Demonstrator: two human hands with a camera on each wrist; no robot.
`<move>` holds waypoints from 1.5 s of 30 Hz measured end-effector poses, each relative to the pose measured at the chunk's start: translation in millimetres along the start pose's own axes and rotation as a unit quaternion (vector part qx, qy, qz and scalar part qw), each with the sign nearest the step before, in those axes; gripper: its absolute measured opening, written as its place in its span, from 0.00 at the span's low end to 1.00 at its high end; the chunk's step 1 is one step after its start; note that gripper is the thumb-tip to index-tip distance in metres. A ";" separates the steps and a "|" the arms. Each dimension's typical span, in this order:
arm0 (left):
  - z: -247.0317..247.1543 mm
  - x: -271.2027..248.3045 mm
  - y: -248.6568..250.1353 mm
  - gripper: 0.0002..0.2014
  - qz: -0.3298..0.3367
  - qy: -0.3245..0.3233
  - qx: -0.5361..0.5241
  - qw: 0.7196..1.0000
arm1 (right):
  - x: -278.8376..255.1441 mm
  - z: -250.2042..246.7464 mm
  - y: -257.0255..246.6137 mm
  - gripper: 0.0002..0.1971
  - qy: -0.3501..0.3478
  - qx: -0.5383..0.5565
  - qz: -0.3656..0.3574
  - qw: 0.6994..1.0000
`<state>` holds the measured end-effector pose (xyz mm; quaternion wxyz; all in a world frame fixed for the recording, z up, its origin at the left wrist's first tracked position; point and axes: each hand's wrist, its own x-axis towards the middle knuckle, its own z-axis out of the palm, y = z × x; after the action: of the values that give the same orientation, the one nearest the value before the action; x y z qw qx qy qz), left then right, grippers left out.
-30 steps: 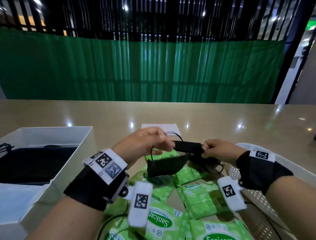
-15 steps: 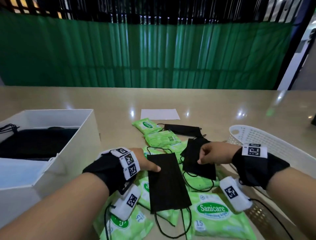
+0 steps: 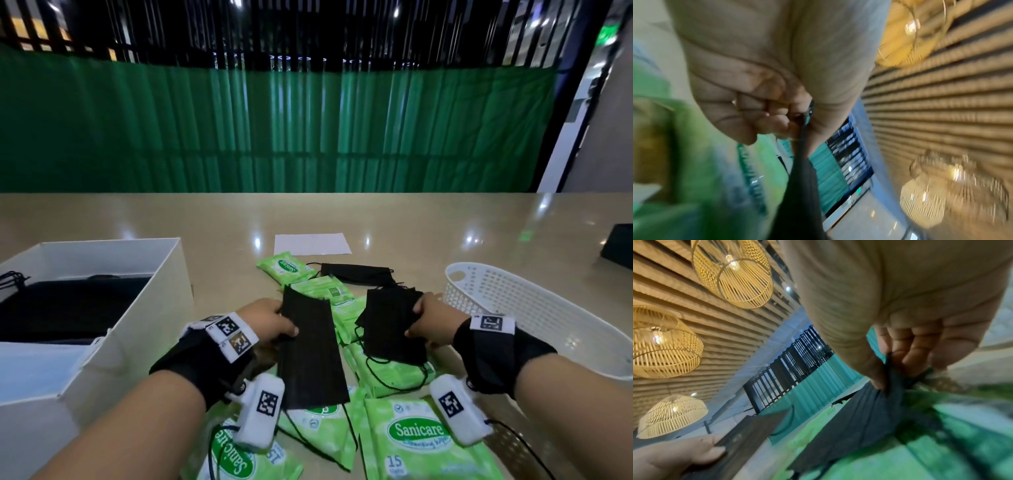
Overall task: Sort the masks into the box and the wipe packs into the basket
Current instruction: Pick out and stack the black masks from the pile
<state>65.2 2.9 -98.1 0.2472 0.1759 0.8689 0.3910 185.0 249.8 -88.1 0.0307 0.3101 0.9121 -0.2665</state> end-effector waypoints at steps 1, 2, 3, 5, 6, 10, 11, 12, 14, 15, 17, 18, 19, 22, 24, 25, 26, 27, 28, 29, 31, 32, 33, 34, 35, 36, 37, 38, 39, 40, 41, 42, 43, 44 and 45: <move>-2.0 0.6 1.3 0.03 0.008 0.006 -0.112 0.994 | 1.7 -2.0 0.3 0.24 0.010 0.020 0.007 1.000; -3.9 1.2 3.4 0.04 0.011 0.014 -0.219 0.976 | 1.2 -4.2 0.1 0.26 0.021 0.033 0.013 0.999; -5.4 1.2 5.8 0.04 0.014 0.020 -0.314 0.949 | 1.3 -6.5 0.0 0.27 0.031 0.042 0.014 0.999; -4.5 0.9 8.2 0.06 0.022 0.008 -0.483 0.875 | -1.2 -11.4 -2.7 0.19 0.040 0.050 0.001 0.998; -1.9 1.5 5.7 0.09 0.022 -0.007 -0.554 0.832 | -2.8 -13.8 -3.9 0.11 0.038 0.048 -0.012 0.998; 22.1 -0.9 -6.3 0.15 -0.027 -0.092 -0.631 0.770 | -7.9 -19.8 -2.4 0.14 0.064 0.061 -0.054 0.995; 26.7 -3.2 -7.7 0.18 -0.045 -0.122 -0.625 0.769 | -9.3 -21.4 -1.3 0.15 0.068 0.080 -0.059 0.993; 29.1 -5.3 -8.3 0.21 -0.054 -0.153 -0.617 0.770 | -10.4 -22.9 -0.7 0.15 0.061 0.097 -0.057 0.992; 29.4 -7.4 -8.9 0.28 -0.051 -0.187 -0.603 0.774 | -13.7 -24.8 0.5 0.15 0.039 0.134 -0.049 0.989; 28.4 -7.9 -8.9 0.29 -0.045 -0.195 -0.597 0.777 | -16.1 -25.4 -0.2 0.15 0.025 0.160 -0.045 0.986; 25.9 -9.5 -8.6 0.30 -0.034 -0.202 -0.605 0.770 | -19.6 -25.7 -1.9 0.14 0.005 0.215 -0.035 0.976; 24.1 -10.8 -8.1 0.29 -0.036 -0.197 -0.613 0.764 | -20.8 -25.6 -3.0 0.12 -0.002 0.236 -0.030 0.971; 22.7 -10.3 -8.8 0.27 -0.044 -0.183 -0.615 0.765 | -22.9 -25.3 -5.0 0.10 -0.011 0.252 -0.027 0.967; 18.5 -13.3 -8.9 0.22 -0.066 -0.158 -0.612 0.772 | -25.7 -24.7 -9.2 0.06 -0.026 0.281 -0.037 0.959; 21.0 -16.2 -8.5 0.21 -0.074 -0.158 -0.589 0.789 | -29.7 -24.3 -12.7 0.05 -0.040 0.297 -0.045 0.953; 23.9 -17.1 -7.8 0.22 -0.078 -0.161 -0.572 0.800 | -32.3 -23.9 -14.4 0.04 -0.052 0.311 -0.048 0.948; 27.2 -19.2 -6.0 0.22 -0.082 -0.167 -0.561 0.807 | -34.1 -22.8 -15.4 0.04 -0.065 0.327 -0.050 0.941; 30.4 -19.7 -5.5 0.23 -0.086 -0.173 -0.552 0.811 | -36.1 -21.3 -15.6 0.06 -0.073 0.346 -0.046 0.934; 33.0 -21.2 -4.0 0.23 -0.089 -0.183 -0.552 0.809 | -38.2 -19.1 -15.8 0.08 -0.083 0.368 -0.041 0.925; 34.9 -21.5 -3.6 0.23 -0.092 -0.187 -0.553 0.807 | -39.5 -16.4 -16.0 0.10 -0.091 0.402 -0.033 0.911; 36.1 -21.8 -3.8 0.23 -0.089 -0.185 -0.564 0.800 | -45.2 -10.0 -21.3 0.11 -0.107 0.486 -0.031 0.867; 36.2 -22.2 -3.8 0.24 -0.086 -0.181 -0.572 0.795 | -47.2 -6.9 -25.0 0.12 -0.110 0.516 -0.043 0.849; 36.0 -22.0 -4.2 0.24 -0.081 -0.177 -0.578 0.793 | -46.8 -3.3 -27.8 0.14 -0.098 0.521 -0.063 0.846; 35.6 -22.9 -3.7 0.24 -0.075 -0.178 -0.586 0.787 | -46.8 0.1 -31.2 0.16 -0.068 0.503 -0.085 0.857; 35.4 -23.0 -3.7 0.25 -0.069 -0.180 -0.592 0.783 | -46.9 2.1 -33.8 0.17 -0.030 0.475 -0.097 0.874; 35.3 -23.9 -3.4 0.26 -0.062 -0.185 -0.601 0.775 | -47.0 2.3 -34.8 0.18 0.002 0.451 -0.099 0.887; 35.4 -23.9 -3.7 0.27 -0.054 -0.190 -0.612 0.766 | -46.6 0.8 -32.9 0.18 0.020 0.439 -0.093 0.893; 35.8 -24.9 -3.1 0.29 -0.044 -0.198 -0.622 0.756 | -47.3 -1.0 -30.1 0.18 0.017 0.452 -0.088 0.887; 36.7 -25.9 -2.5 0.29 -0.035 -0.206 -0.627 0.751 | -48.1 -3.8 -26.6 0.17 -0.005 0.479 -0.086 0.873; 38.1 -28.2 -0.4 0.29 -0.024 -0.218 -0.629 0.746 | -50.0 -7.2 -23.7 0.17 -0.032 0.515 -0.088 0.852; 41.0 -30.5 1.9 0.29 -0.016 -0.229 -0.629 0.743 | -53.1 -11.5 -21.8 0.15 -0.051 0.549 -0.087 0.830; 44.3 -33.7 4.9 0.28 -0.009 -0.240 -0.628 0.740 | -56.2 -16.4 -22.1 0.14 -0.057 0.576 -0.089 0.811; 48.4 -36.2 7.8 0.28 -0.005 -0.249 -0.627 0.738 | -57.6 -21.1 -22.2 0.13 -0.048 0.590 -0.094 0.801; 52.4 -38.2 10.6 0.28 0.000 -0.259 -0.628 0.734 | -58.1 -25.7 -22.4 0.13 -0.039 0.593 -0.102 0.798; 55.5 -39.6 12.9 0.28 0.005 -0.266 -0.627 0.732 | -58.6 -29.2 -22.7 0.13 -0.030 0.591 -0.106 0.799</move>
<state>130.5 24.2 -108.4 0.5205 0.0824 0.3240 0.7857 222.2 217.3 -39.6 -0.1593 0.1608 0.6037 -0.7644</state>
